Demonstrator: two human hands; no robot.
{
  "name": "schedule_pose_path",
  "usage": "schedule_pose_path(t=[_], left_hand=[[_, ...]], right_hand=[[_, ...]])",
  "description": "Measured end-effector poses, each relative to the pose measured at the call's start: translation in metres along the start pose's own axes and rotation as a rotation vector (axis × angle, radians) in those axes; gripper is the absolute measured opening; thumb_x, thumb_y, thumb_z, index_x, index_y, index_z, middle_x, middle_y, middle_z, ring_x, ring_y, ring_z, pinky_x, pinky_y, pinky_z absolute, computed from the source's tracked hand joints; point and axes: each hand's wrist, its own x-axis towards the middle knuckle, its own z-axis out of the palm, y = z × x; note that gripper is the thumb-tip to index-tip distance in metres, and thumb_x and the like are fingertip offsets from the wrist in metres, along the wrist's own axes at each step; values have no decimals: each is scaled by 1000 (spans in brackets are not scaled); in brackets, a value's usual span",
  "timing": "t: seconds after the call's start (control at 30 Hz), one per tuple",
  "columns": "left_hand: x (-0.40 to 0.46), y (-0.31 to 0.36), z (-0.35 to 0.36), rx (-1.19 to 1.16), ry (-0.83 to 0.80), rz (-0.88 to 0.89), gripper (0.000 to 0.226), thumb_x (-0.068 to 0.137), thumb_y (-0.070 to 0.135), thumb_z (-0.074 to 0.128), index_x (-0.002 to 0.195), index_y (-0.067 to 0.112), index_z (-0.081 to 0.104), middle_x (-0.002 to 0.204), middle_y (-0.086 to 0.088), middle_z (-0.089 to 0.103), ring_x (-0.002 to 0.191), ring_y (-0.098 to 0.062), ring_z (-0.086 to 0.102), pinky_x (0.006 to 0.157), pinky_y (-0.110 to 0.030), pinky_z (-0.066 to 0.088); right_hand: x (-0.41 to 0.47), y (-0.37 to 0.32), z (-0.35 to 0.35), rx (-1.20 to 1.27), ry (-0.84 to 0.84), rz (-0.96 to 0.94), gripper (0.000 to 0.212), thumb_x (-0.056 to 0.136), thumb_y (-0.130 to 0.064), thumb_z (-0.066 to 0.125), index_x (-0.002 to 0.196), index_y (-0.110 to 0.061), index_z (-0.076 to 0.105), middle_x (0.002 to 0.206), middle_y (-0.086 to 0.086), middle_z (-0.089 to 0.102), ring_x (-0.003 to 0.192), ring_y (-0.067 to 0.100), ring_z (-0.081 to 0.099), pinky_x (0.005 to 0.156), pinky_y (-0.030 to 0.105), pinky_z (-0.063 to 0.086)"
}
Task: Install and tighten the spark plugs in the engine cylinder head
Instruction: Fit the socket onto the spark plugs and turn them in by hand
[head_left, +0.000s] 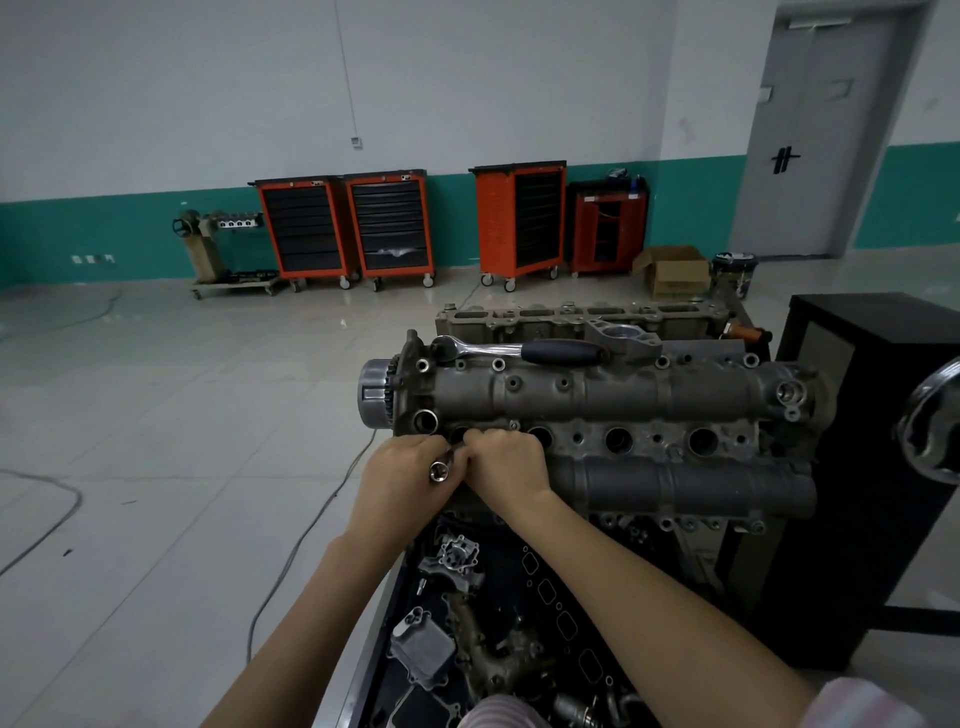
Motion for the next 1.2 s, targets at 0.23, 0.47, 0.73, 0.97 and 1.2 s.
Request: schedule_pose_path(t=[0.23,0.47,0.73,0.97,1.2], left_hand=[[-3,-3,5,-128,-107,-67,36,87,22,62,69,23,30,62,11,37,54,-5,37,48,-20,27],[-5,3,3,-74,-65,-104,37,82,21,68,71,21,33,55,15,33,47,-4,34,45,-16,22],[-2,7,7,-86,41,-131,47,78,22,75,64,17,30,52,11,30,44,-16,34,42,-30,32],[-7,0,11,-89,32,-96,42,82,17,71,68,17,31,53,11,30,45,-14,35,41,-20,24],[-9,-6,7,-163,-26,-98,38,85,22,65,71,25,30,56,11,35,49,-6,38,45,-17,29]], right_hand=[[1,3,5,12,-95,-5,23,87,-27,44,95,-8,53,92,12,67,83,32,63,57,30,31],[1,4,3,-10,-121,-32,21,89,-24,43,96,-9,56,95,11,66,87,31,62,59,31,30],[-2,-3,-7,24,69,46,31,43,-17,86,45,-14,56,38,2,53,29,20,51,36,13,32],[-2,4,7,55,-34,8,25,88,-29,43,92,-7,56,89,12,67,80,32,64,57,31,31],[1,6,8,-4,-74,-92,26,89,-28,42,97,-6,55,93,14,66,84,33,62,58,33,30]])
